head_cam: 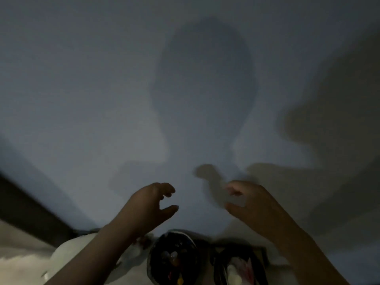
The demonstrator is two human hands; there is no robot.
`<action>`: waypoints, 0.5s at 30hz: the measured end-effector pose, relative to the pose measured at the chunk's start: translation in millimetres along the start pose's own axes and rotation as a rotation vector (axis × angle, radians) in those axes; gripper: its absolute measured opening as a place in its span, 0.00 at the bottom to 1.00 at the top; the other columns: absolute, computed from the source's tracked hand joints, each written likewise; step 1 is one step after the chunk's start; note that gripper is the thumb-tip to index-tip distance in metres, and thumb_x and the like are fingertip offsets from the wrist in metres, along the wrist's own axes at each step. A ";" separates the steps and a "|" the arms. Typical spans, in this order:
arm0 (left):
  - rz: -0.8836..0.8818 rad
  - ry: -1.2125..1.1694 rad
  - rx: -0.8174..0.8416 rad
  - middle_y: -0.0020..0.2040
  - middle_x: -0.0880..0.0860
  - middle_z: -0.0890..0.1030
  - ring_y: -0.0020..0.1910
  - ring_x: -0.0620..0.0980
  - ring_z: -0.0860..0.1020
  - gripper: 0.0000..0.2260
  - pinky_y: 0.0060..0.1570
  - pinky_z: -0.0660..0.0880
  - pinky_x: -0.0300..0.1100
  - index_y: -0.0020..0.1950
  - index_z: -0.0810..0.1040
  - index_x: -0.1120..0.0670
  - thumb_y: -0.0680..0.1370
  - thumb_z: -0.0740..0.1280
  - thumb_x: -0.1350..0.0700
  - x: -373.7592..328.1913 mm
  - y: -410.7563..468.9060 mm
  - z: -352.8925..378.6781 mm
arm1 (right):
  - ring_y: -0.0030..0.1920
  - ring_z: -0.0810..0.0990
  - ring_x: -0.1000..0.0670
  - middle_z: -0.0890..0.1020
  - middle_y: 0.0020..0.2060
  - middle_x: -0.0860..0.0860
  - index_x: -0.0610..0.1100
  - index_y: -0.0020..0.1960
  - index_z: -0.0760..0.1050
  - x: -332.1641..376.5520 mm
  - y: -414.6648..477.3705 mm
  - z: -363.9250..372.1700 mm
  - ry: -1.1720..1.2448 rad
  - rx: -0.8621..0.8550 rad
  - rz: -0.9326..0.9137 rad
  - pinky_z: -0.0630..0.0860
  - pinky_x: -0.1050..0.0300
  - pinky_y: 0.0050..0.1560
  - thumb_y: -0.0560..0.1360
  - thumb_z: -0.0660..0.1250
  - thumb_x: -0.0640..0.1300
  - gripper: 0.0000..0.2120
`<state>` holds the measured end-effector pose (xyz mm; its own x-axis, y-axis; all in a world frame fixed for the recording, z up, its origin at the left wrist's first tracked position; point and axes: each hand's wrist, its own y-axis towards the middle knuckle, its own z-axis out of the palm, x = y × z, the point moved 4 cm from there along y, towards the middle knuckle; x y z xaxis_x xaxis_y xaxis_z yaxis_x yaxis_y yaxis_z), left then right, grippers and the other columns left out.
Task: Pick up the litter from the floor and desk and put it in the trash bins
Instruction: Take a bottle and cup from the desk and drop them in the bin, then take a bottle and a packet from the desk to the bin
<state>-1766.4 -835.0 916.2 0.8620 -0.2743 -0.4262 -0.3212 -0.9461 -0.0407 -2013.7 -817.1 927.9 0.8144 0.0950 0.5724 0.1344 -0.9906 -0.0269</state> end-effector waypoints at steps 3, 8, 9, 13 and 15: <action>-0.090 0.002 -0.096 0.56 0.40 0.77 0.52 0.38 0.76 0.19 0.51 0.74 0.35 0.63 0.72 0.43 0.73 0.68 0.42 18.5 -25.1 -37.4 | 0.56 0.75 0.58 0.77 0.53 0.59 0.52 0.62 0.75 48.9 23.4 -0.1 -0.025 0.016 -0.137 0.71 0.61 0.58 0.72 0.70 0.50 0.19; -0.260 0.025 -0.237 0.54 0.38 0.77 0.51 0.37 0.76 0.18 0.52 0.75 0.37 0.61 0.73 0.41 0.72 0.68 0.41 63.3 -91.2 -95.0 | 0.52 0.77 0.59 0.78 0.51 0.59 0.54 0.59 0.76 145.8 47.2 18.8 -0.036 0.067 -0.391 0.75 0.58 0.56 0.71 0.71 0.51 0.17; -0.301 0.031 -0.277 0.53 0.38 0.77 0.51 0.36 0.76 0.18 0.52 0.75 0.37 0.60 0.73 0.41 0.72 0.68 0.41 72.8 -109.4 -106.3 | 0.51 0.77 0.59 0.78 0.50 0.60 0.54 0.58 0.76 167.6 48.3 25.1 -0.041 0.079 -0.443 0.75 0.58 0.55 0.71 0.71 0.52 0.16; -0.461 0.049 -0.431 0.53 0.39 0.78 0.50 0.37 0.77 0.17 0.51 0.76 0.38 0.59 0.75 0.43 0.72 0.70 0.43 107.1 -193.4 -150.5 | 0.53 0.76 0.58 0.78 0.51 0.59 0.53 0.59 0.76 264.8 39.2 56.4 -0.072 0.150 -0.668 0.74 0.58 0.56 0.72 0.69 0.52 0.15; -0.530 0.056 -0.503 0.53 0.42 0.79 0.51 0.39 0.77 0.16 0.52 0.76 0.40 0.59 0.76 0.45 0.72 0.71 0.45 119.9 -240.5 -172.8 | 0.53 0.76 0.58 0.78 0.51 0.59 0.53 0.59 0.76 315.9 24.7 72.0 -0.081 0.174 -0.774 0.73 0.60 0.55 0.73 0.69 0.52 0.16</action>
<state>-1518.1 -670.1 1031.1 0.8747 0.2469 -0.4170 0.3521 -0.9150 0.1969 -1712.4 -804.5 1049.1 0.4916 0.7632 0.4194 0.7594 -0.6114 0.2224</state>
